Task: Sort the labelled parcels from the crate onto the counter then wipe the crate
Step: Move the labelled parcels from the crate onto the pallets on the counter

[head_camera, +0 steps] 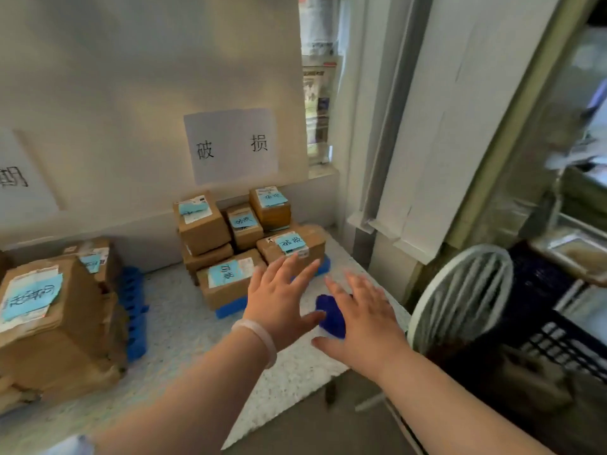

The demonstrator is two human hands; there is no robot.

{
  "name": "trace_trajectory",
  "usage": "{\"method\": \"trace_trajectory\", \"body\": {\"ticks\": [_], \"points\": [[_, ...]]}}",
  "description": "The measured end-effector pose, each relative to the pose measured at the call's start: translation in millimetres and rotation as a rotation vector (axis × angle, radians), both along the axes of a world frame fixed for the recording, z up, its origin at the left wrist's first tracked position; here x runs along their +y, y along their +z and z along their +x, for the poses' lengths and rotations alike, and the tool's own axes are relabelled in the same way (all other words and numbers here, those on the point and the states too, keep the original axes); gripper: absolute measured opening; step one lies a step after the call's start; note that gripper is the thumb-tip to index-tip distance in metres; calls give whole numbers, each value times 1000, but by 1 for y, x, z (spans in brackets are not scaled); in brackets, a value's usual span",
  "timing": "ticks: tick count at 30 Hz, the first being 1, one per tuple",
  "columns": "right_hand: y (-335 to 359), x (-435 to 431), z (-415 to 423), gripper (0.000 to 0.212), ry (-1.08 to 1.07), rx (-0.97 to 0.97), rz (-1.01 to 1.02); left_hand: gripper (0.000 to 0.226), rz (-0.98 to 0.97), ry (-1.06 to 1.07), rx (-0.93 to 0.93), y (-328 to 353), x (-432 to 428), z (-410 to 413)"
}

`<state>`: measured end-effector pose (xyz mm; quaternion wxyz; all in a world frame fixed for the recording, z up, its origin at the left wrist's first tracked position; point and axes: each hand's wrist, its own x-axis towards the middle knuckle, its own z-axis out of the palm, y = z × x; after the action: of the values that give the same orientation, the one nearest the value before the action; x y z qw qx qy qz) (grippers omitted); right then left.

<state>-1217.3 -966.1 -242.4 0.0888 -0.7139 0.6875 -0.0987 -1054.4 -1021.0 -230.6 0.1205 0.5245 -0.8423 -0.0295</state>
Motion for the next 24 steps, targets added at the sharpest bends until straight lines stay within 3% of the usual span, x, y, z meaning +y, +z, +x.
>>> {"method": "trace_trajectory", "body": {"ticks": [11, 24], "points": [[-34, 127, -246, 95, -372, -35, 120, 85, 107, -362, -67, -43, 73, -262], [-97, 168, -342, 90, -578, -148, 242, 80, 268, -553, -245, -100, 87, -371]]}}
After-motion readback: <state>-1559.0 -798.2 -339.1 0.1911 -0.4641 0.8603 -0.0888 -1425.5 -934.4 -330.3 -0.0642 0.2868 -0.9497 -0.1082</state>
